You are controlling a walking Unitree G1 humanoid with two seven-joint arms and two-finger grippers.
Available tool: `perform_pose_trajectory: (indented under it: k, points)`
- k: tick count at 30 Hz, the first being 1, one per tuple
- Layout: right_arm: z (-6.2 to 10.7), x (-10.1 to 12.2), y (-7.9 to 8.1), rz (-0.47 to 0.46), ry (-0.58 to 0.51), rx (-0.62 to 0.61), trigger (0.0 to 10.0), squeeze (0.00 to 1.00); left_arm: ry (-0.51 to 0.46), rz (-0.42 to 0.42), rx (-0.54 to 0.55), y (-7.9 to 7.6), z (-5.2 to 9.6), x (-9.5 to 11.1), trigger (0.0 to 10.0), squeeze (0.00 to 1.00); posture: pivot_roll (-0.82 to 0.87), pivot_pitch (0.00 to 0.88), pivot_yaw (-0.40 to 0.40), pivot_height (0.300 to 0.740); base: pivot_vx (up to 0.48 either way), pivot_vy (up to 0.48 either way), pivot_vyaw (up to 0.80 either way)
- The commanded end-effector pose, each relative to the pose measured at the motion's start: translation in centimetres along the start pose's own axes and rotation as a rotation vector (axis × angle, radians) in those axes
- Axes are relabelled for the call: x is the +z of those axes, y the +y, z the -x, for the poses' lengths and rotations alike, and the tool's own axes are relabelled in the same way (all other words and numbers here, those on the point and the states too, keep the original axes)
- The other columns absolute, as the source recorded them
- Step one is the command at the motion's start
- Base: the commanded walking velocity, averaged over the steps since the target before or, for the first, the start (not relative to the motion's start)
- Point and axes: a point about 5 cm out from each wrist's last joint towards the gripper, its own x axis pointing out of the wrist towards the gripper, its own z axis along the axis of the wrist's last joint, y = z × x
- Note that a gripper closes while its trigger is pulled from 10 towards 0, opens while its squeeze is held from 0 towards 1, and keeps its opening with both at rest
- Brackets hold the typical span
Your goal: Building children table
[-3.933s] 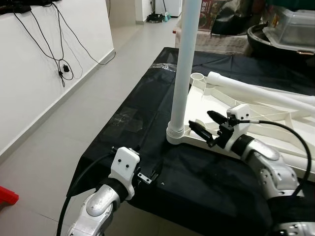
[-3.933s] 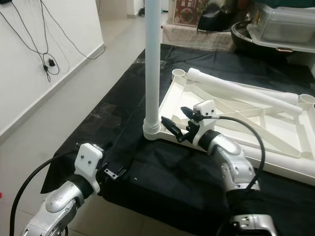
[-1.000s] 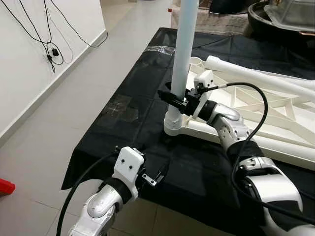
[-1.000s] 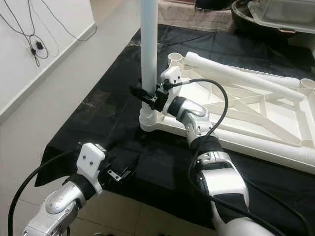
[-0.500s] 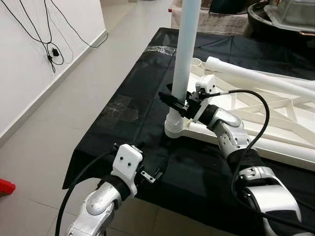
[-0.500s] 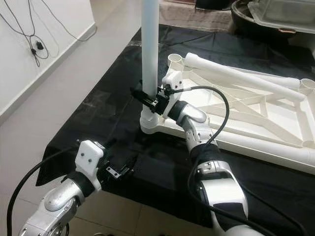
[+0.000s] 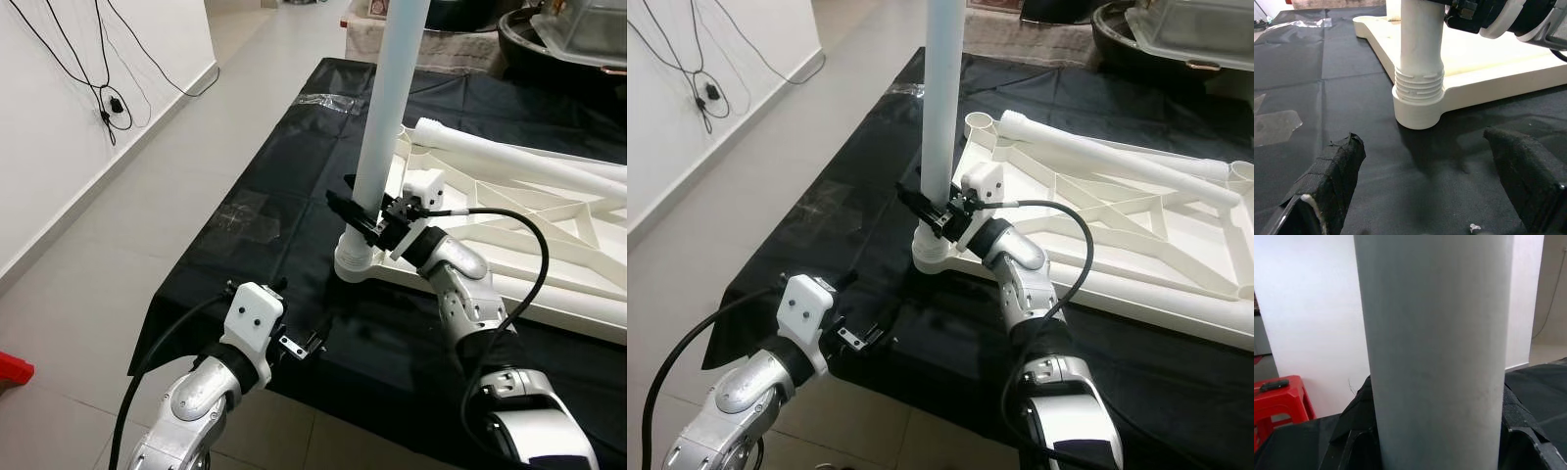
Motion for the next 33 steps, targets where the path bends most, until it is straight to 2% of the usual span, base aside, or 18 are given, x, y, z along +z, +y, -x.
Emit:
perform_pose_trajectory:
  k: [1, 6, 7, 8, 9, 10, 11, 13, 14, 16, 17, 18, 19, 20, 22, 28, 30, 33]
  points:
    - [0.7, -1.6, 0.5, -0.055, 0.042, -0.028, 0.0, 0.0, 0.015, -0.005, 0.001, 0.2, 0.1, -0.4, 10.0, 0.0, 0.13, 0.192, -0.027, 0.74, 0.0, 0.0, 0.0]
    - [0.7, -2.5, 0.3, -0.03, 0.12, -0.155, 0.0, 0.0, 0.012, -0.009, 0.001, 0.3, 0.0, -0.4, 10.0, 0.0, 0.13, 0.187, -0.027, 0.74, 0.0, 0.0, 0.0]
    - [0.9, -2.9, -0.3, 0.017, 0.171, -0.288, 0.0, 0.0, 0.011, -0.01, 0.001, 0.4, 0.0, -0.4, 10.0, 0.0, 0.13, 0.183, -0.023, 0.74, 0.0, 0.0, 0.0]
    - [0.9, -2.9, -0.3, 0.017, 0.171, -0.288, 0.0, 0.0, 0.011, -0.01, 0.001, 0.4, 0.0, -0.4, 10.0, 0.0, 0.13, 0.183, -0.023, 0.74, 0.0, 0.0, 0.0]
    - [1.2, -3.1, -1.2, 0.059, 0.202, -0.456, 0.0, 0.0, 0.01, -0.012, 0.001, 0.4, -0.1, -0.3, 10.0, 0.0, 0.13, 0.181, -0.023, 0.74, 0.0, 0.0, 0.0]
    - [1.2, -3.1, -1.2, 0.059, 0.202, -0.456, 0.0, 0.0, 0.01, -0.012, 0.001, 0.4, -0.1, -0.3, 10.0, 0.0, 0.13, 0.181, -0.023, 0.74, 0.0, 0.0, 0.0]
    - [1.8, -3.3, -1.9, 0.106, 0.239, -0.616, 0.0, 0.0, 0.008, -0.013, -0.001, 0.5, -0.1, -0.3, 10.0, 0.0, 0.13, 0.18, -0.023, 0.74, 0.0, 0.0, 0.0]
    - [1.8, -3.3, -1.9, 0.106, 0.239, -0.616, 0.0, 0.0, 0.008, -0.013, -0.001, 0.5, -0.1, -0.3, 10.0, 0.0, 0.13, 0.18, -0.023, 0.74, 0.0, 0.0, 0.0]
    - [2.4, -3.1, -2.4, 0.157, 0.241, -0.784, 0.0, 0.0, 0.007, -0.016, -0.002, 0.5, -0.2, -0.3, 10.0, 0.0, 0.13, 0.179, -0.021, 0.74, 0.0, 0.0, 0.0]
    - [2.4, -3.1, -2.4, 0.157, 0.241, -0.784, 0.0, 0.0, 0.007, -0.016, -0.002, 0.5, -0.2, -0.3, 10.0, 0.0, 0.13, 0.179, -0.021, 0.74, 0.0, 0.0, 0.0]
    - [3.1, -2.8, -2.5, 0.177, 0.229, -0.934, 0.0, 0.0, 0.005, -0.018, -0.002, 0.6, -0.2, -0.2, 10.0, 0.0, 0.14, 0.179, -0.021, 0.74, 0.0, 0.0, 0.0]
    - [3.1, -2.8, -2.5, 0.177, 0.229, -0.934, 0.0, 0.0, 0.005, -0.018, -0.002, 0.6, -0.2, -0.2, 10.0, 0.0, 0.14, 0.179, -0.021, 0.74, 0.0, 0.0, 0.0]
    - [3.5, -2.4, -2.3, 0.194, 0.209, -1.065, 0.0, 0.0, 0.005, -0.02, -0.002, 0.7, -0.2, -0.2, 10.0, 0.0, 0.14, 0.181, -0.02, 0.74, 0.0, 0.0, 0.0]
    - [3.5, -2.4, -2.3, 0.194, 0.209, -1.065, 0.0, 0.0, 0.005, -0.02, -0.002, 0.7, -0.2, -0.2, 10.0, 0.0, 0.14, 0.181, -0.02, 0.74, 0.0, 0.0, 0.0]
    - [4.1, -2.1, -1.0, 0.173, 0.181, -1.314, 0.0, 0.0, 0.005, -0.022, -0.003, 0.7, -0.2, -0.2, 10.0, 0.0, 0.14, 0.183, -0.02, 0.74, 0.0, 0.0, 0.0]
    - [3.8, -2.3, 0.3, 0.121, 0.187, -1.462, 0.0, 0.0, 0.004, -0.024, -0.007, 0.7, -0.3, -0.2, 10.0, 0.0, 0.14, 0.185, -0.019, 0.74, 0.0, 0.0, 0.0]
    - [2.8, -2.6, 1.5, 0.053, 0.223, -1.574, 0.0, 0.0, 0.004, -0.022, -0.009, 0.7, -0.3, -0.2, 10.0, 0.0, 0.14, 0.186, -0.018, 0.74, 0.0, 0.0, 0.0]
    - [2.4, -2.7, 1.8, 0.039, 0.236, -1.604, 0.0, 0.0, 0.004, -0.021, -0.01, 0.6, -0.3, -0.2, 10.0, 0.0, 0.14, 0.186, -0.018, 0.74, 0.0, 0.0, 0.0]
